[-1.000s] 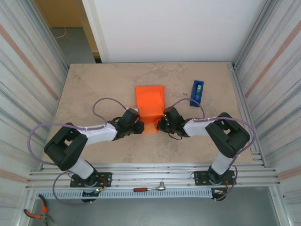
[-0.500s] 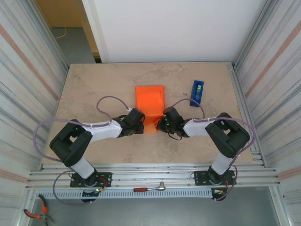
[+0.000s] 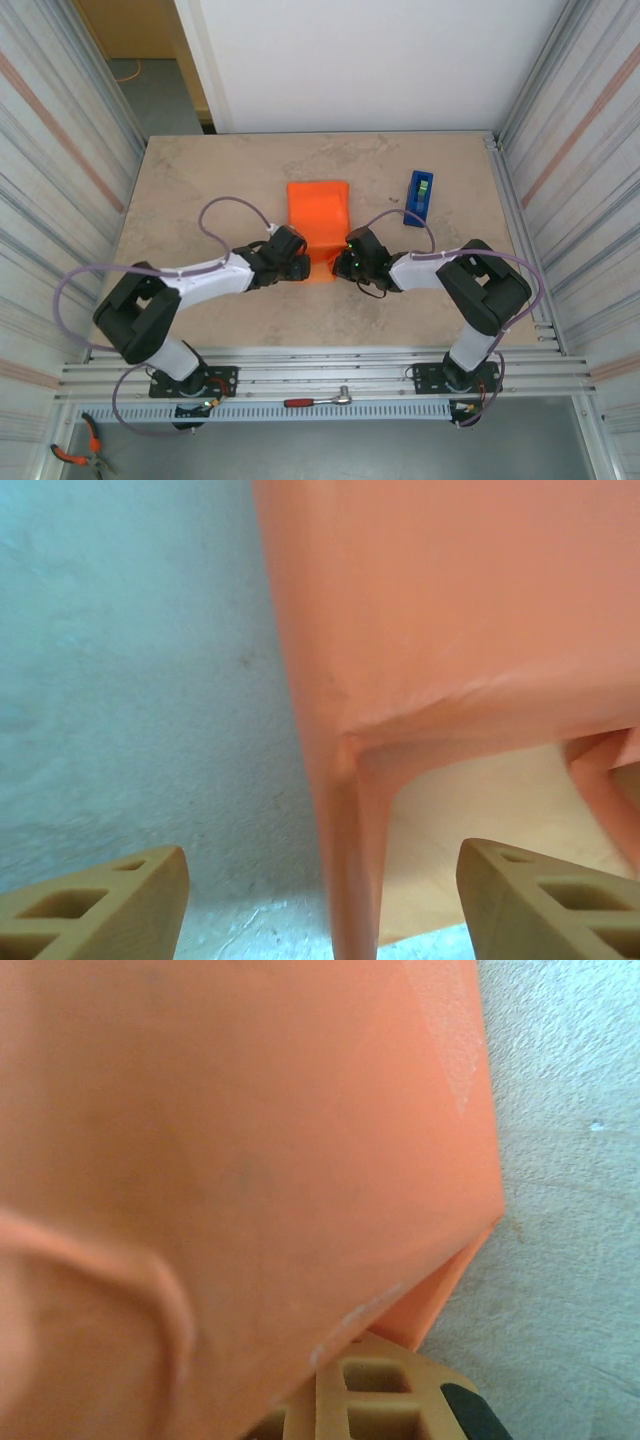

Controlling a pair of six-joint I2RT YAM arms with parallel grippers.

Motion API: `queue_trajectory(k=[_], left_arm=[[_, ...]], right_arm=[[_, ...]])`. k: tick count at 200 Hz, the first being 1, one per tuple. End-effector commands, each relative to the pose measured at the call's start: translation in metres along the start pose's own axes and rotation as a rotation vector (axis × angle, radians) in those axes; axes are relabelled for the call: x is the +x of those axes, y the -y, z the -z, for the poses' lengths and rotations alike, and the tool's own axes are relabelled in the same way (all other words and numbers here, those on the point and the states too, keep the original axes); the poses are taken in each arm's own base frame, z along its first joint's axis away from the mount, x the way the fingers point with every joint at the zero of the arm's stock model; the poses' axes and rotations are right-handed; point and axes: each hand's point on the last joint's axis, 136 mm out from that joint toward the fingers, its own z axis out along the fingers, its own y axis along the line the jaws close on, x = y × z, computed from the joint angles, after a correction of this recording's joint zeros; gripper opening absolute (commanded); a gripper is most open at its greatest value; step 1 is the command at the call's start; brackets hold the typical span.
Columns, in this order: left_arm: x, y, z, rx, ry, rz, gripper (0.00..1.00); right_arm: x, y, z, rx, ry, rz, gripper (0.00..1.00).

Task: Wrap the gift box in paper

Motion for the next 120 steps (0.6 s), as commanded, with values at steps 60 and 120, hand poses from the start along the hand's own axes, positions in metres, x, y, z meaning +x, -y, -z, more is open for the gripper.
queue_trajectory(k=[60,120], left_arm=[[0.011,-0.047,-0.002,0.009,-0.064,0.114,0.29],[0.018,-0.025,-0.027,0.093,-0.133,0.074,0.15]], right_arm=[[0.025,0.021,-0.004,0.077,-0.083,-0.006,0.0],[0.027,0.024,-0.006,0.095,-0.096,-0.003,0.0]])
